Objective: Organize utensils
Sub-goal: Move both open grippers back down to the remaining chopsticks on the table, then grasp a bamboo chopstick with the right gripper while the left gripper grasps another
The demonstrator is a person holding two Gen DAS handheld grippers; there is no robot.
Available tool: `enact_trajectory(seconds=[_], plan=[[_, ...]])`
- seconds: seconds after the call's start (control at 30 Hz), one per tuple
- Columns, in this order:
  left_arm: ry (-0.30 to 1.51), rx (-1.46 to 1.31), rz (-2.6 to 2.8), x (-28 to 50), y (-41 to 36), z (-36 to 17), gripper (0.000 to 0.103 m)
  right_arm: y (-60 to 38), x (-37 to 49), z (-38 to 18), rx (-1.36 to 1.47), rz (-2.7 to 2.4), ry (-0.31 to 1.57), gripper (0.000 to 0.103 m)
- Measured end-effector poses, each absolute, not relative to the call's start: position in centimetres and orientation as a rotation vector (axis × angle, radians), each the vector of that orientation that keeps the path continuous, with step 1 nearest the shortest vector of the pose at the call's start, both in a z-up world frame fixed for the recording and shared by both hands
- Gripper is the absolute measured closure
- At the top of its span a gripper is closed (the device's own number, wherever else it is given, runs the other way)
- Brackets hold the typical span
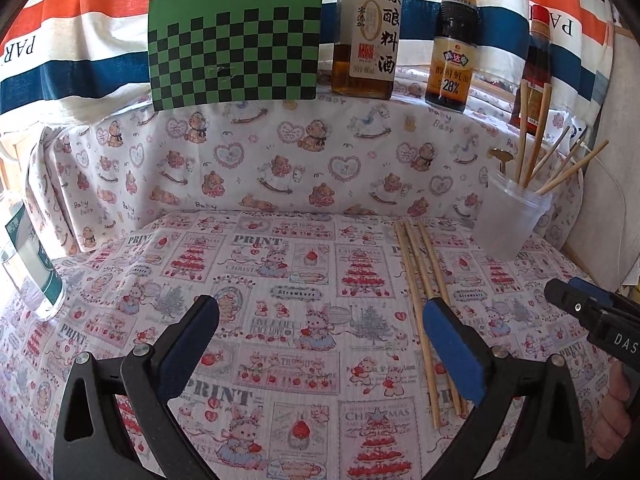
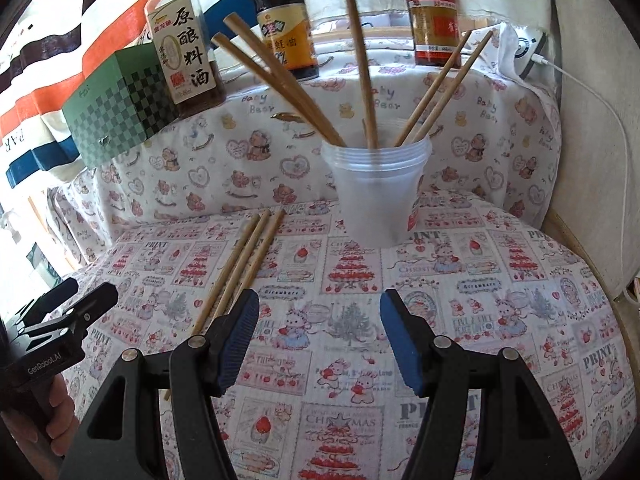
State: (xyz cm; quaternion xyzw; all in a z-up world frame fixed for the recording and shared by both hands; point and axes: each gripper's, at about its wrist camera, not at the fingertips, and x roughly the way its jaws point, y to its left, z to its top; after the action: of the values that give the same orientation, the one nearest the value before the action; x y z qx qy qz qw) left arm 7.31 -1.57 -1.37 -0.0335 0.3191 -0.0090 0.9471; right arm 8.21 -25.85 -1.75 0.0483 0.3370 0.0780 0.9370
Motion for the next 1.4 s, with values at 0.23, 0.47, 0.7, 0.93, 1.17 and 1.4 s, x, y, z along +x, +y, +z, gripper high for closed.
enact_trajectory(seconds=[0.23,0.47,0.7,0.93,1.17,1.4], plan=[[0.642,-0.101,0.013,7.7,-0.1,-1.4,0.002,-23.0,8.4,-3.1,0.031,0.29,0.778,0.038],[0.655,-0.106,0.074,8.4,1.1,-1.9,0.002,-20.2,9.2,-4.6,-0.041,0.303,0.891,0.038],[0.662,-0.165,0.079,8.4,2.3,-1.8,0.002,-18.6,9.2,-5.5,-0.07,0.325,0.915,0.038],[0.672,-0.157,0.085,8.5,2.2,-2.0,0.002,-17.4,8.8,-5.8,-0.139,0.298,0.918,0.045],[0.664,-0.167,0.07,8.2,2.0,-1.8,0.002,-18.3,8.7,-5.8,-0.126,0.301,0.914,0.055],[0.687,-0.226,0.037,8.4,2.5,-2.0,0.002,-19.1,8.3,-5.7,-0.15,0.265,0.901,0.064]])
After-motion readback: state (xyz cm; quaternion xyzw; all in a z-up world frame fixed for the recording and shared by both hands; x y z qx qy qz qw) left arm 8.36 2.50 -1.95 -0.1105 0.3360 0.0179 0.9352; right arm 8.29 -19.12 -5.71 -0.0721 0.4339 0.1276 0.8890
